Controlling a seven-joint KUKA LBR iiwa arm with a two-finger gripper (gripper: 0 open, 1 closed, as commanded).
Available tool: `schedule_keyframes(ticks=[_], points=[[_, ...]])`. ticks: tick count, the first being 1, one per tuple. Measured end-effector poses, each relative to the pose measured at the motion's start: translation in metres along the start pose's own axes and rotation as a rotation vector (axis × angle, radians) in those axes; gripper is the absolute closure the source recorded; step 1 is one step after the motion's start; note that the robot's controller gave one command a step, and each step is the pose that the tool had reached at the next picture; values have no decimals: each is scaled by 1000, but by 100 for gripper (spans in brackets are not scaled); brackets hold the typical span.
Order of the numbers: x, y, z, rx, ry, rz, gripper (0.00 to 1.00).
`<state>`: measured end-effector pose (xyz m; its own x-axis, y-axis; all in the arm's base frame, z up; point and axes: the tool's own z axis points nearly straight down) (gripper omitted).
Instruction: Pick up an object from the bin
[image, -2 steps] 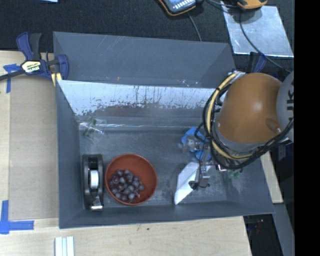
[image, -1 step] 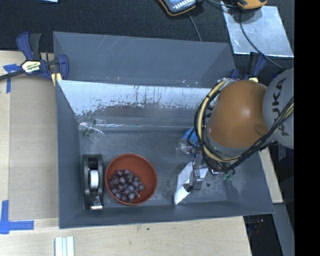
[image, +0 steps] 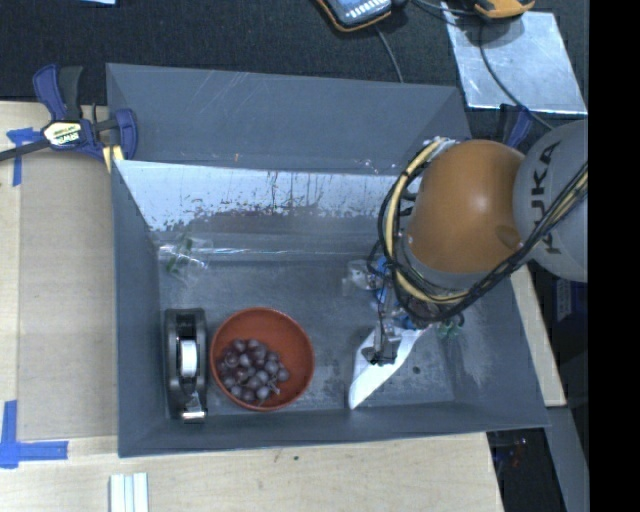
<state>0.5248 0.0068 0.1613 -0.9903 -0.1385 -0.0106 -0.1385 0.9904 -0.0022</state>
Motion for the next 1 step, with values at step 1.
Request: schedule_keyframes(ticks=[1], points=[[18, 28, 70, -1, 4, -51, 100]])
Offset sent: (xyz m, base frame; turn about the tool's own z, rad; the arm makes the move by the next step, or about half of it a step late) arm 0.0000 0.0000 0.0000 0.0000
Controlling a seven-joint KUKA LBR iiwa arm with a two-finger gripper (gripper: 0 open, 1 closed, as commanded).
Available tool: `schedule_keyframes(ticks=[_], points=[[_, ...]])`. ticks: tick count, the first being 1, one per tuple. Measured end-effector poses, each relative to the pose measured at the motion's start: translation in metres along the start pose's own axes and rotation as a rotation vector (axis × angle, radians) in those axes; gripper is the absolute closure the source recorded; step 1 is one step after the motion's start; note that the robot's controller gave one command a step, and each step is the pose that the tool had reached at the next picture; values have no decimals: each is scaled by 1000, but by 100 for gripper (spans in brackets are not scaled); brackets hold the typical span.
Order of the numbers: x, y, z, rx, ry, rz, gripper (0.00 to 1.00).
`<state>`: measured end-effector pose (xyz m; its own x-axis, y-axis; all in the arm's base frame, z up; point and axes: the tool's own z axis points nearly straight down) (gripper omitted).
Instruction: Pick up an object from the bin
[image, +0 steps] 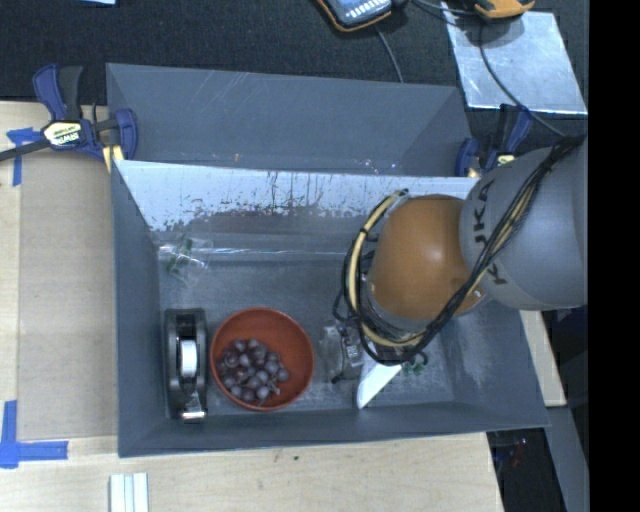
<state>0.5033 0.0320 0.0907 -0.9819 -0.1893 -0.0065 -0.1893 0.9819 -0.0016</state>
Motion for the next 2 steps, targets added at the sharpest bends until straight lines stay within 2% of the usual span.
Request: schedule_keyframes(ticks=[1, 2], points=[[0, 0, 0, 0, 0, 0, 0], [0, 0, 0, 0, 0, 0, 0]])
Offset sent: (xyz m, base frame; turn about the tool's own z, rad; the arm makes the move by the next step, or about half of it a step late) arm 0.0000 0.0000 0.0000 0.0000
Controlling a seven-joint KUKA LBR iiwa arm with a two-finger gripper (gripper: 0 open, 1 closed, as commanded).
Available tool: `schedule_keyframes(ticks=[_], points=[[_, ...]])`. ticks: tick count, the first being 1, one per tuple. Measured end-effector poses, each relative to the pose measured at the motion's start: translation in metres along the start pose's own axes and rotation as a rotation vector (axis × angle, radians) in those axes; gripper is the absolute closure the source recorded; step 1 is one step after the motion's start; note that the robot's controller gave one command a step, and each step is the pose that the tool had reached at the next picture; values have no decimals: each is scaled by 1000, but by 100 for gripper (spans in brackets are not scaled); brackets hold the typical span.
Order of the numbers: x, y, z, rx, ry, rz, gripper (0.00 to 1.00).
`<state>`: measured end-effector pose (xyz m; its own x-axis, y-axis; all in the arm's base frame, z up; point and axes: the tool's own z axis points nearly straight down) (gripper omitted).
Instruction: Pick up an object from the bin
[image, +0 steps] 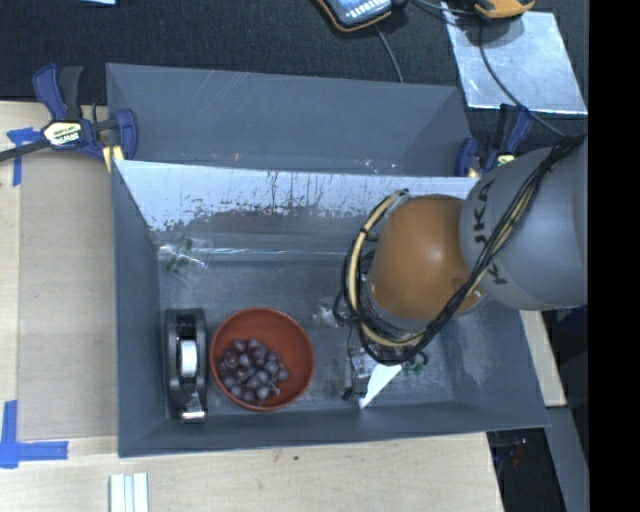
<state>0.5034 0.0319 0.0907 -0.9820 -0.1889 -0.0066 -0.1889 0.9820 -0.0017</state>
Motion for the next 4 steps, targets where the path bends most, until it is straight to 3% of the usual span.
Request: schedule_keyframes(ticks=[1, 2, 3, 4], points=[[7, -1, 19, 0, 0, -195, 0], [-5, -9, 20, 1, -4, -176, 0], [-29, 66, 19, 7, -16, -430, 0], [-30, 69, 18, 7, -19, -439, 100]])
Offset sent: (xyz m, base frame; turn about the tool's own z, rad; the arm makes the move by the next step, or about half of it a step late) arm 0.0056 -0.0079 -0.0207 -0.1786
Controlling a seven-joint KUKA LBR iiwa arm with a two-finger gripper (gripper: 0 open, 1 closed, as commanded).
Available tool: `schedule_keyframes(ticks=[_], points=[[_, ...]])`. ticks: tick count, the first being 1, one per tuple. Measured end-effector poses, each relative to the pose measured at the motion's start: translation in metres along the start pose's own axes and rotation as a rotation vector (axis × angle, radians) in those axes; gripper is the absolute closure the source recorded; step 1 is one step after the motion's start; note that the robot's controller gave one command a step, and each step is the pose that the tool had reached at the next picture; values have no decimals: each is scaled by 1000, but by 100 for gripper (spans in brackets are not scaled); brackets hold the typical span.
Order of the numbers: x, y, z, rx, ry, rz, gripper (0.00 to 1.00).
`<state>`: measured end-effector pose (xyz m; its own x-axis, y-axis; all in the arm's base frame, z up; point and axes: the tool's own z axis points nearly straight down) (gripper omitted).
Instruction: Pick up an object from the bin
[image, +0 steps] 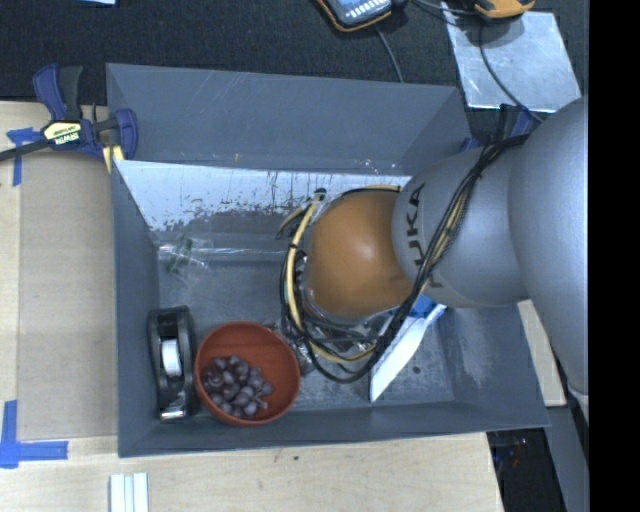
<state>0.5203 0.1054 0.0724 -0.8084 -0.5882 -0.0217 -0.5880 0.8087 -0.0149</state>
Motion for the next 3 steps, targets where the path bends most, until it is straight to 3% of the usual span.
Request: schedule_keyframes(ticks=[1, 2, 3], points=[[0, 0, 0, 0, 0, 0, 100], [-19, -1, -62, 7, -8, -32, 100], [-3, 2, -162, -4, 8, -29, 100]])
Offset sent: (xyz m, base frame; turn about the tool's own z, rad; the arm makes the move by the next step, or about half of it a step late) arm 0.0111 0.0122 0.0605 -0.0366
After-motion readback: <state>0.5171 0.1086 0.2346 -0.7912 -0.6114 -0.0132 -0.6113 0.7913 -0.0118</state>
